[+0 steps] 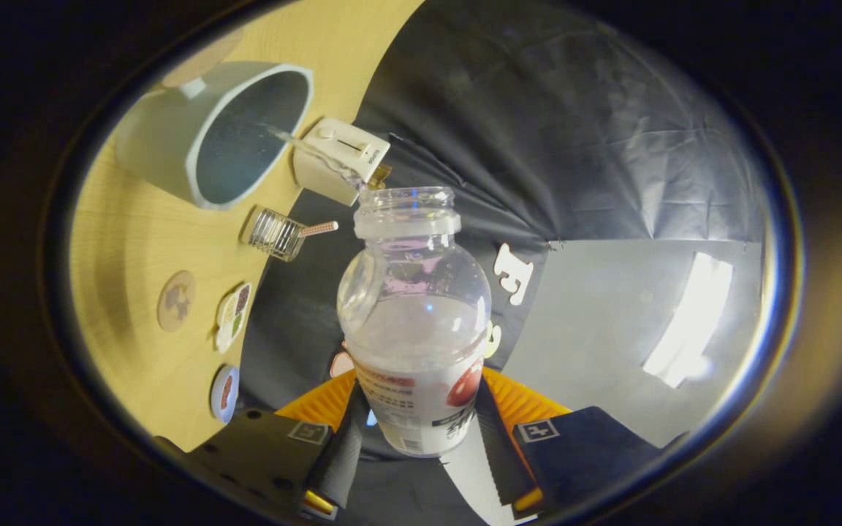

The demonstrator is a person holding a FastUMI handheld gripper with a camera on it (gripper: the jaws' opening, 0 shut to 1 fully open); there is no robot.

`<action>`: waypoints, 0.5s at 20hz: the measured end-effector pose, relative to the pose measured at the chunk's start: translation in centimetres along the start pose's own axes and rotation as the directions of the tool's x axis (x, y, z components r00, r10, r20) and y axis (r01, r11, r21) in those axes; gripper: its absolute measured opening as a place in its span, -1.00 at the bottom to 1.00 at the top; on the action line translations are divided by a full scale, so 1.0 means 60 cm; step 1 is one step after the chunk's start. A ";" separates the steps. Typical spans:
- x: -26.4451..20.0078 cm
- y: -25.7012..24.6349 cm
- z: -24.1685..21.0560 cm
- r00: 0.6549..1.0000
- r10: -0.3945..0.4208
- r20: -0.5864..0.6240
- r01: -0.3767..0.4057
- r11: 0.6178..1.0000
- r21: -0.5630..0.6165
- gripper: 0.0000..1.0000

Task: Take the bottle from table, then pour the juice into the cup, finally place the bottle on the coaster

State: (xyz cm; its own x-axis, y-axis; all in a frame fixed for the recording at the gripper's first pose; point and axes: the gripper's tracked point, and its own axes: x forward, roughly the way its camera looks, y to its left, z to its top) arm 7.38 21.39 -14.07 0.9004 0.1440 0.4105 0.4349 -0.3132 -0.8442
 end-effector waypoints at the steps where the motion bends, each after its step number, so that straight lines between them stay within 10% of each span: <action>1: 0.001 0.000 0.001 1.000 -0.002 0.005 0.002 1.000 -0.007 0.56; 10: 0.000 -0.003 0.015 0.999 -0.009 0.040 0.010 0.999 -0.034 0.56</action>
State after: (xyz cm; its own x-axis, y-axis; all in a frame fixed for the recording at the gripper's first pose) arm 7.32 22.30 -14.21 0.8962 0.1838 0.4038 0.4435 -0.3439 -0.8277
